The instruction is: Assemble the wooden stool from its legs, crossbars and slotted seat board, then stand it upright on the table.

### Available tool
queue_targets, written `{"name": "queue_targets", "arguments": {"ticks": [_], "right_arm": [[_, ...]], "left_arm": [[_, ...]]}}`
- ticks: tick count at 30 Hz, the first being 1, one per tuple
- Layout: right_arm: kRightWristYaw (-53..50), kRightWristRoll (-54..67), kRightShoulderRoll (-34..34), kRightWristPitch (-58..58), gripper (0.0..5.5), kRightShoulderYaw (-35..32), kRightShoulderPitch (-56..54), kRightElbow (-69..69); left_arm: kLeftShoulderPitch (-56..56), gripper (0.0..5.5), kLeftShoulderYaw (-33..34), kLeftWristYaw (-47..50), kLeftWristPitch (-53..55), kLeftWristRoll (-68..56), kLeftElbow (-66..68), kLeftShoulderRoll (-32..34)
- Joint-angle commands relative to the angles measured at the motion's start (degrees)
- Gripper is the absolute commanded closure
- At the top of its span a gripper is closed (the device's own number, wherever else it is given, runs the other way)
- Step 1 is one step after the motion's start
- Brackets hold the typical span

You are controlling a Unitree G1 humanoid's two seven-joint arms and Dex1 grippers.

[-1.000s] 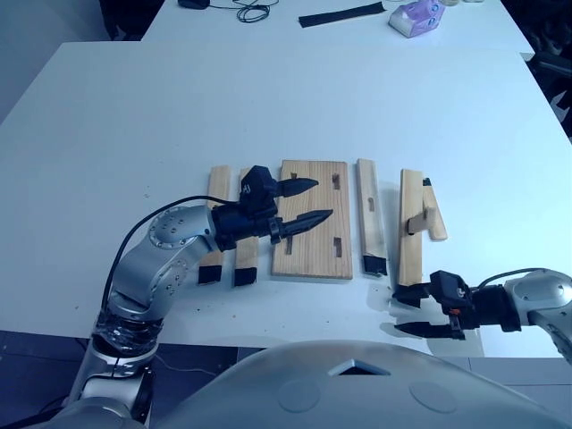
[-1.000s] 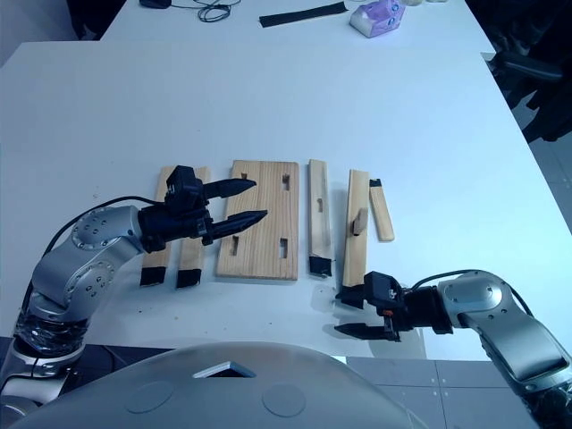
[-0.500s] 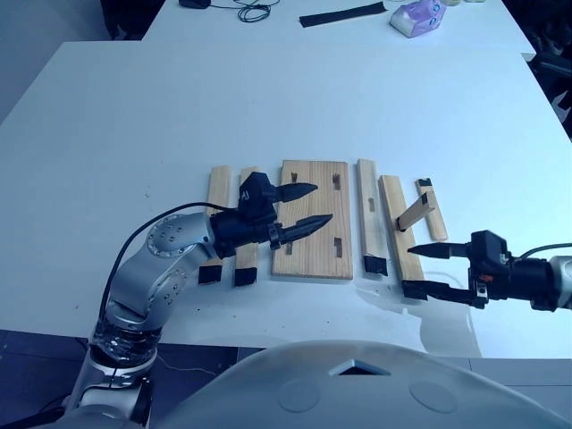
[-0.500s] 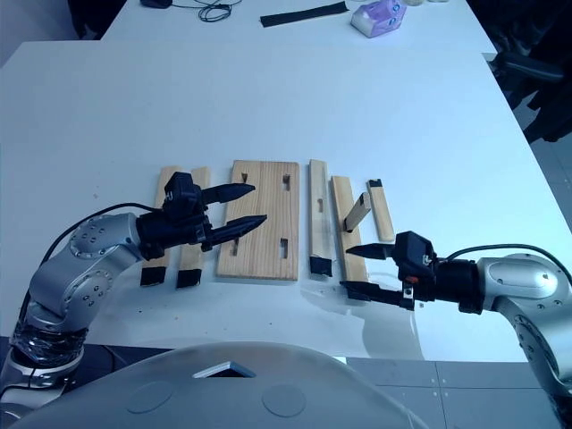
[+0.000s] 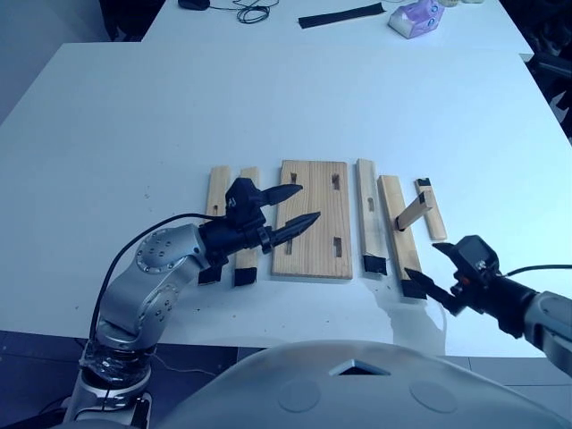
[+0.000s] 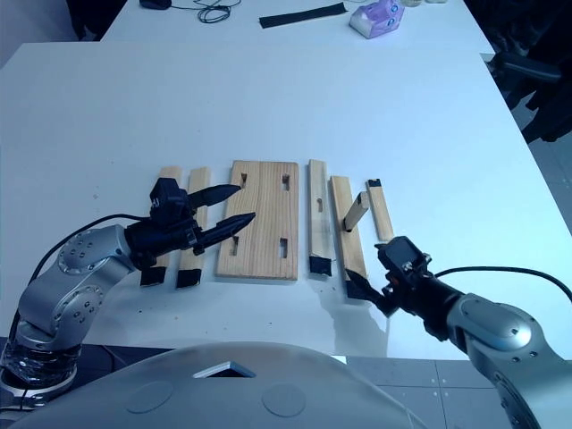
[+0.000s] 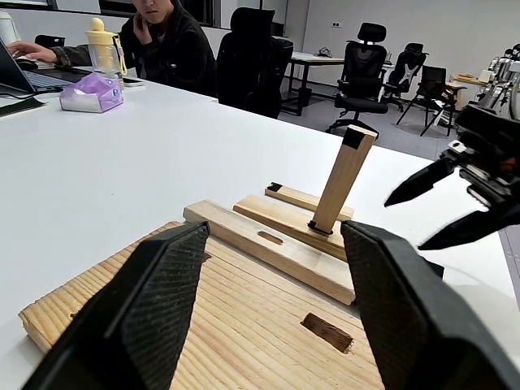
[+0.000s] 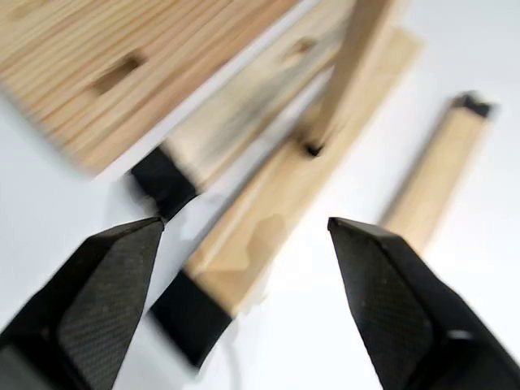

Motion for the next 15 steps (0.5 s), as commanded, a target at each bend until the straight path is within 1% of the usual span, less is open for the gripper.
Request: {"name": "queue_targets", "arguments": {"ticks": [1, 6, 10, 15], "right_arm": [[-5.45, 2.8, 5.65, 5.54, 1.77, 2.38, -3.24, -0.52], [-11.12, 0.24, 10.44, 9.39, 1.77, 6.48, -5.14, 1.89], [-14.34, -3.19, 12.33, 8.66, 1.77, 8.93, -4.86, 3.86], [-15.55, -5.92, 13.98, 7.29, 1.77, 12.3, -4.37, 5.36]], "left_arm": [[-1.06, 2.48, -0.13, 0.04, 0.05, -0.23, -0.14, 0.22], [-1.96, 2.48, -0.32, -0.42, 0.29, -0.37, 0.41, 0.44], [-2.28, 2.48, -0.44, -0.76, 0.48, -0.61, 0.52, 0.61], [-2.62, 2.48, -0.3, -1.12, 0.62, -0.75, 0.8, 0.7]]}}
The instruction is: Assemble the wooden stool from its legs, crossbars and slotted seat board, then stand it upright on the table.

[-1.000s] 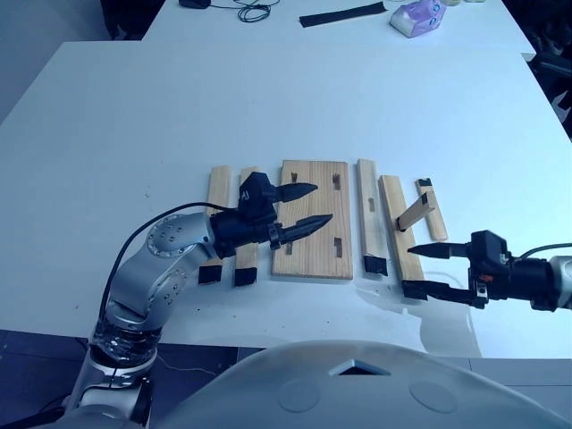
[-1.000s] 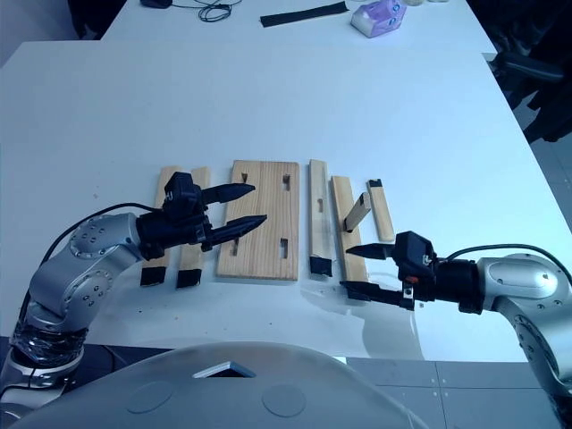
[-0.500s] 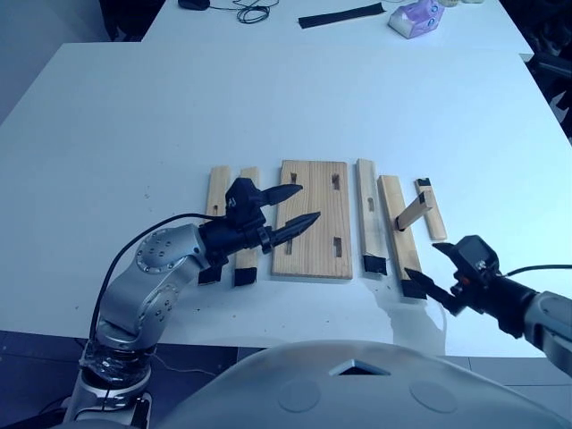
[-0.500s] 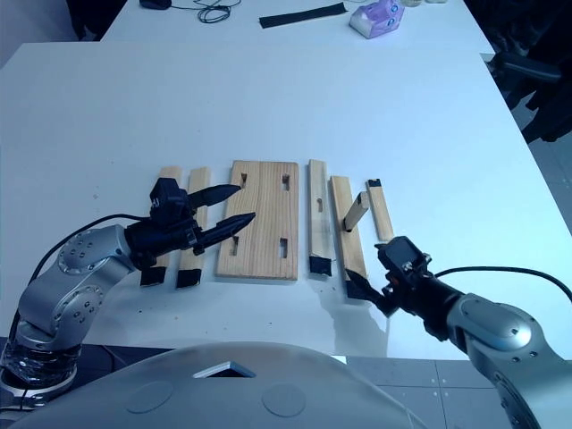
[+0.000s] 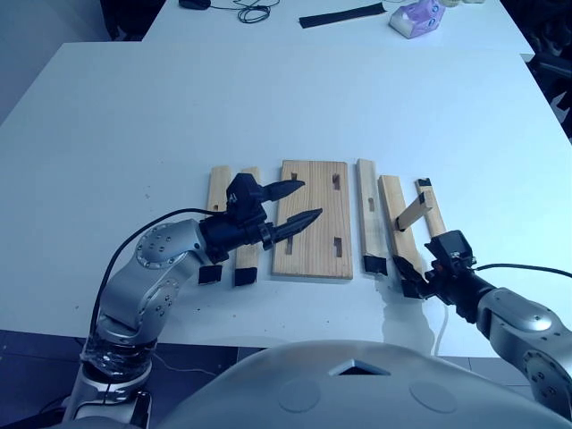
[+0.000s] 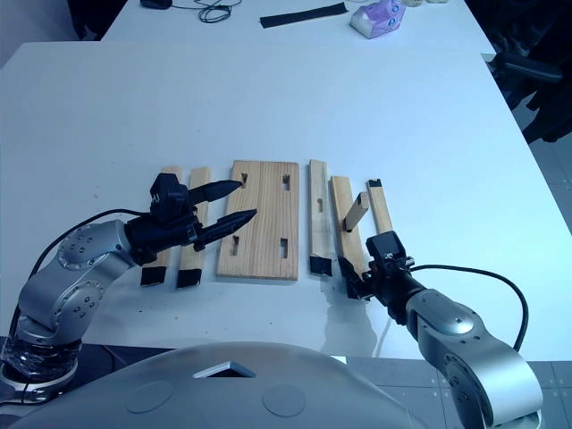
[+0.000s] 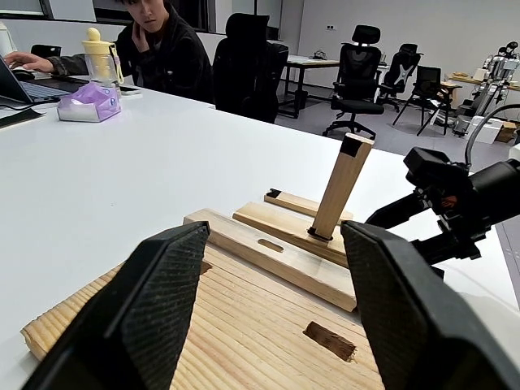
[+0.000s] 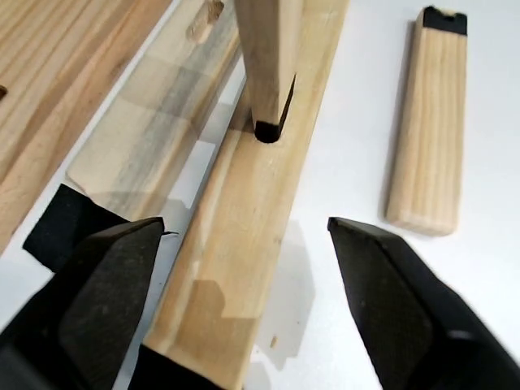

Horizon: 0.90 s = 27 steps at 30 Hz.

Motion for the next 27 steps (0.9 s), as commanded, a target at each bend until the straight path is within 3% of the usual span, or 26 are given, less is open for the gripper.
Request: {"name": "queue_targets", "arguments": {"ticks": [1, 12, 23, 27], "right_arm": [[-0.97, -2.7, 1.17, -1.76, 1.77, 3.24, 0.8, 1.82], [-2.74, -11.96, 1.53, -10.44, 1.77, 7.02, 4.03, 9.06], [-1.26, -11.36, 4.28, -13.09, 3.36, 6.54, 3.95, 11.21], [-1.11, -11.45, 5.23, -13.41, 3.38, 5.58, 2.28, 12.02]], "left_arm": [[-0.79, 2.48, -0.17, -0.36, 0.54, -0.51, 0.31, 0.57], [-1.6, 2.48, -0.3, -0.78, 0.75, -0.94, 0.84, 1.03], [-2.39, 2.48, -0.69, -0.67, 0.7, -0.59, 1.41, 0.73], [-2.98, 2.48, -0.77, -0.4, 0.27, -0.17, 2.2, 0.33]]}}
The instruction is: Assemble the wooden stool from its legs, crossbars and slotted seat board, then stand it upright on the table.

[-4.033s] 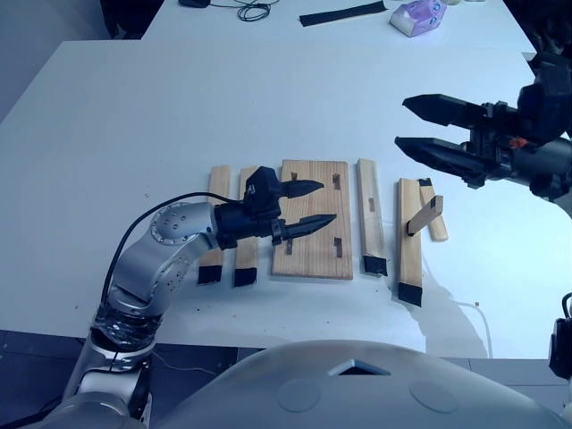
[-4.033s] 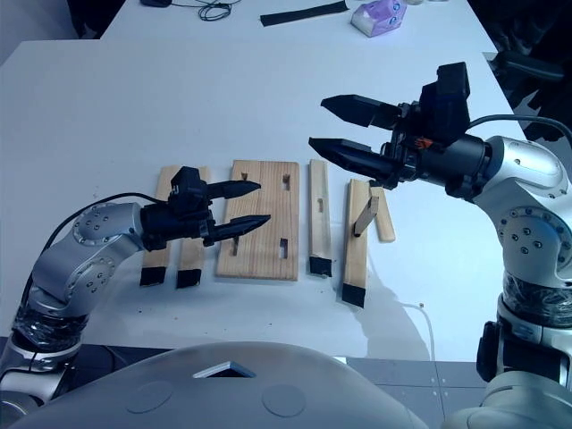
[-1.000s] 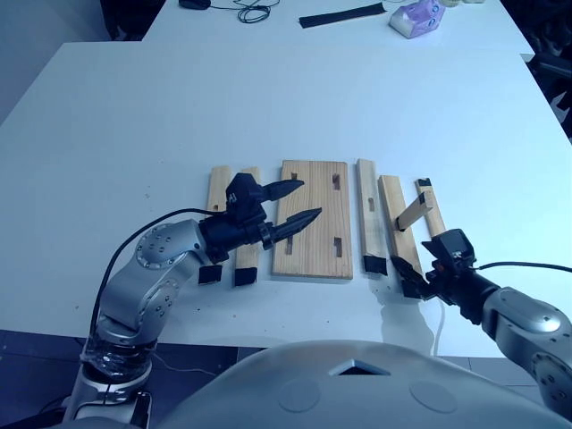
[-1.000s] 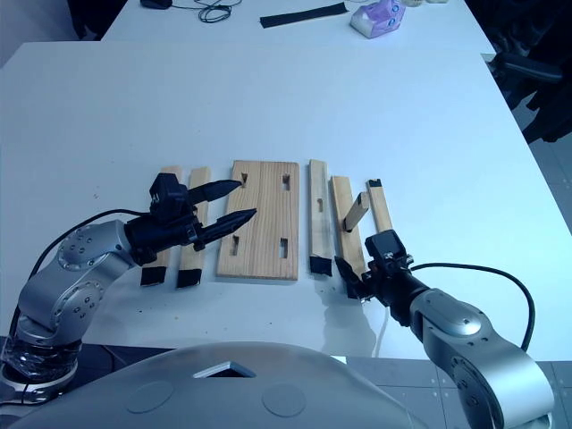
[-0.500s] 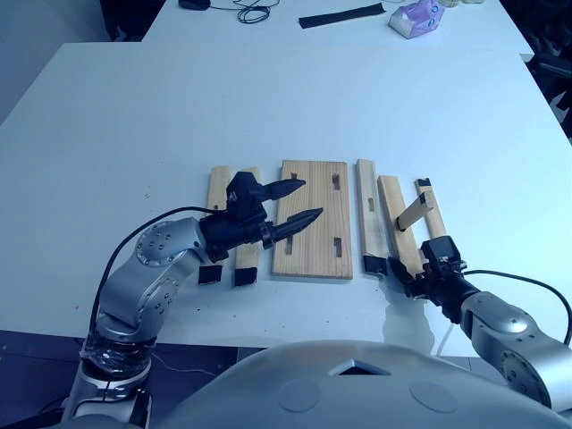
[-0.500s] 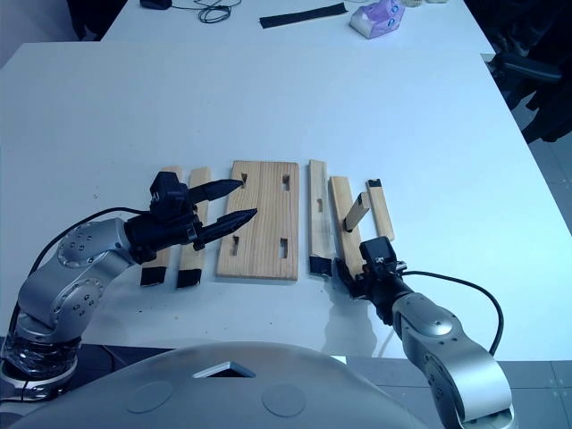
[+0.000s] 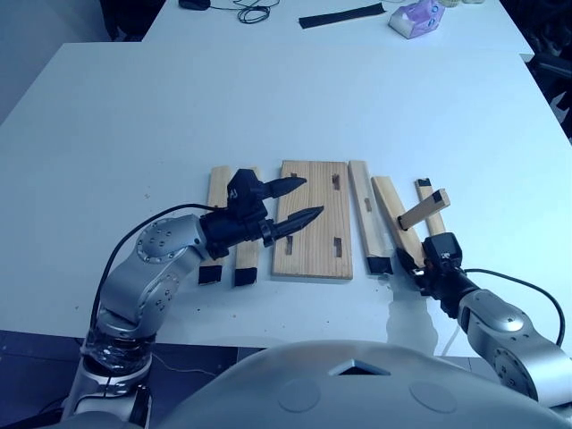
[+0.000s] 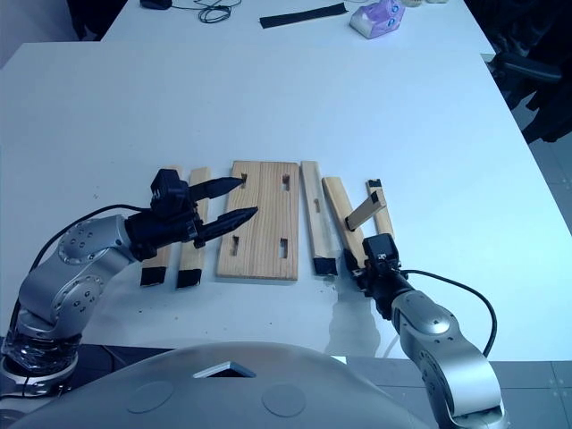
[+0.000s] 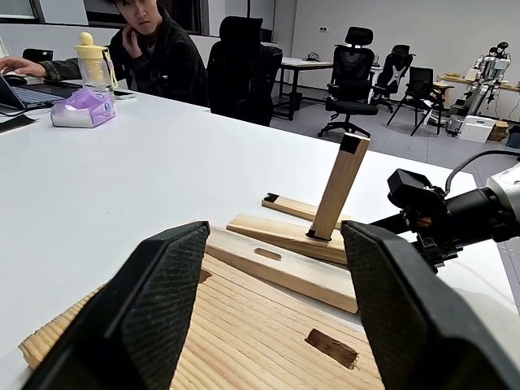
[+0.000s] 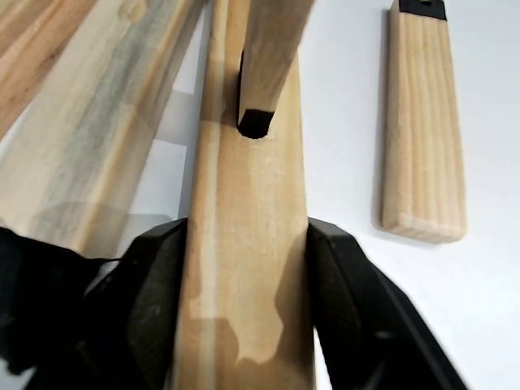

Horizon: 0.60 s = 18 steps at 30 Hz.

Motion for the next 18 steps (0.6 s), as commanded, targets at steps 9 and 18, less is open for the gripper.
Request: {"name": "queue_targets", "arguments": {"ticks": [9, 18], "right_arm": [[5.8, 4.24, 0.2, -2.57, 3.39, -7.26, -12.54, 0.96], [21.29, 31.14, -6.6, 1.57, 3.39, -20.24, -32.73, 0.0]], "left_arm": [[-7.74, 2.48, 3.6, 3.94, -0.33, 0.7, 7.77, -2.31], [-15.34, 2.48, 10.44, 2.18, 5.47, -13.16, 11.26, -4.16]]}}
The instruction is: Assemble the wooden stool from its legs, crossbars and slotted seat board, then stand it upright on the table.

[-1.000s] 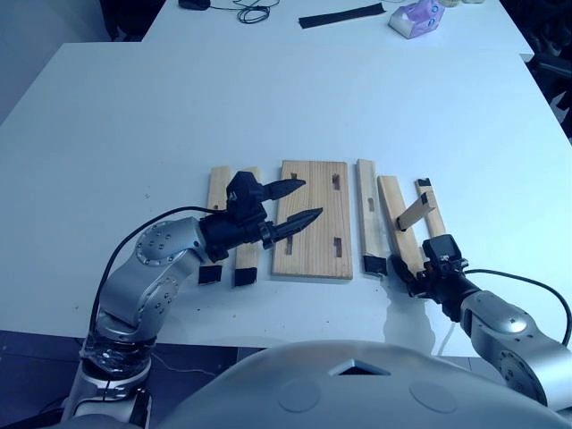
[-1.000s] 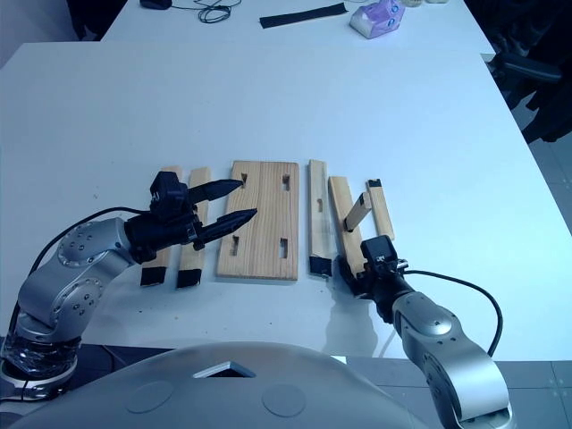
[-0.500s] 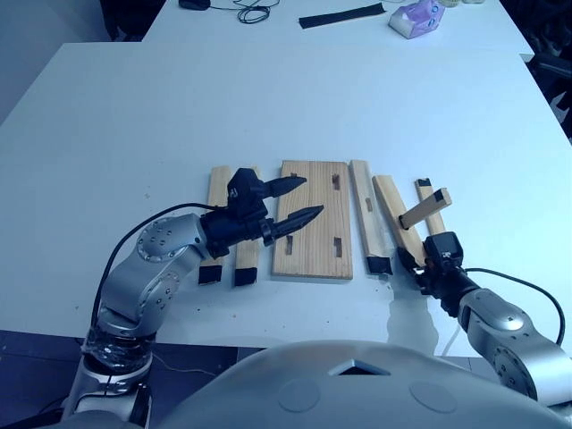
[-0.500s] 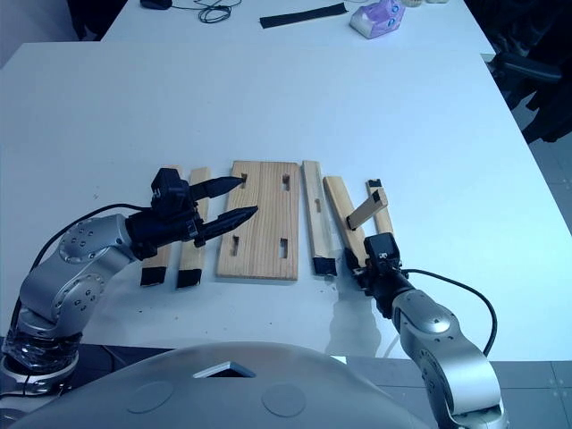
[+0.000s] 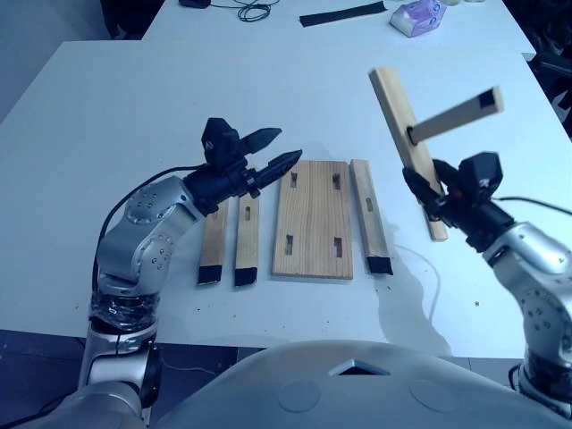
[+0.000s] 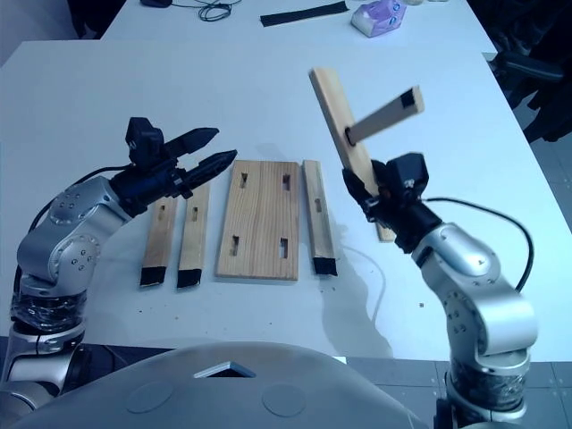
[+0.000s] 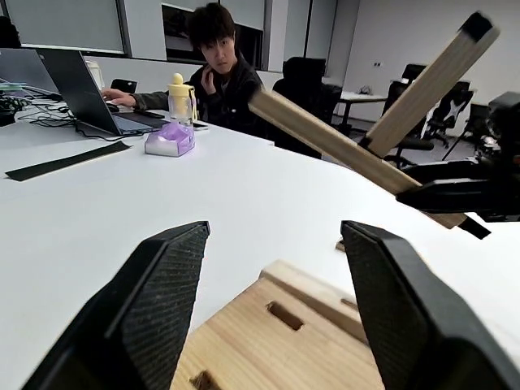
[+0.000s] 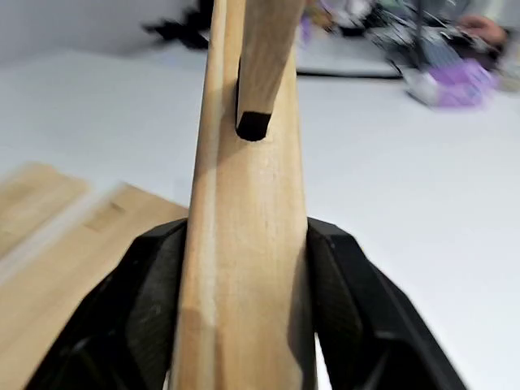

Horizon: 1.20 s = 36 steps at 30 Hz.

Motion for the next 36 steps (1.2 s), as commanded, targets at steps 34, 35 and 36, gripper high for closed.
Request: {"name": "queue_targets", "arguments": {"ticks": [34, 35, 36], "right_arm": [[25.16, 34.01, -17.22, 1.74, 3.39, 3.88, -14.49, 10.01], [25.43, 33.84, -17.33, 1.67, 3.39, 4.05, -14.42, 10.01], [25.68, 33.66, -17.42, 1.6, 3.39, 4.21, -14.37, 10.03]], "left_arm": [[-8.45, 2.48, 1.4, -6.92, 19.11, -34.94, -2.83, 0.89], [-8.49, 2.48, 1.4, -6.92, 19.23, -35.08, -2.83, 0.88], [-8.53, 2.48, 1.38, -6.97, 19.31, -35.1, -2.8, 0.86]]}}
